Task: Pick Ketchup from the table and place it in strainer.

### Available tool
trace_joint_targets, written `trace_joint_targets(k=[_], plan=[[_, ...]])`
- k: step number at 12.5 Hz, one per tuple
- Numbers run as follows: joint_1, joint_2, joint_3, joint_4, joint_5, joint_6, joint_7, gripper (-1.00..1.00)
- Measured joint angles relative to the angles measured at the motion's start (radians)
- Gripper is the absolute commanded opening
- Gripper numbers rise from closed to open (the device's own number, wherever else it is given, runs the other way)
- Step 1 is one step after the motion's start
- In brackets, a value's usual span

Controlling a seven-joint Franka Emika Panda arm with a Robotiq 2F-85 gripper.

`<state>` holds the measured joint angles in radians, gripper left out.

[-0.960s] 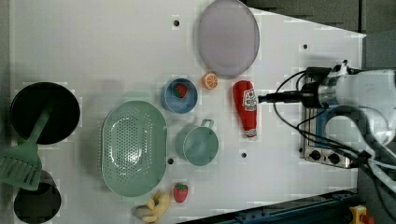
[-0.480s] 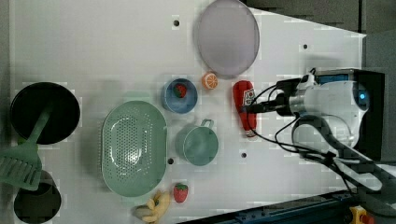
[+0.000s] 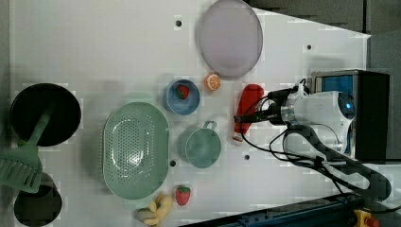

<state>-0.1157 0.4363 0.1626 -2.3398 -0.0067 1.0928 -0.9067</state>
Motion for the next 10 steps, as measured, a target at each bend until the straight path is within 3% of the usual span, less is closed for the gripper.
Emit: trace_joint_targets(k=[3, 4, 7, 10], plan=[[0.001, -0.004, 0.0, 0.0, -0.005, 0.026, -0.014, 1.0], [0.001, -0.003, 0.001, 0.002, -0.005, 0.026, -0.015, 0.92], [0.006, 0.008, -0.002, 0.016, -0.002, 0.043, -0.016, 0.23], [0.003, -0.014, -0.001, 0.012, -0.002, 0.041, -0.016, 0.23]])
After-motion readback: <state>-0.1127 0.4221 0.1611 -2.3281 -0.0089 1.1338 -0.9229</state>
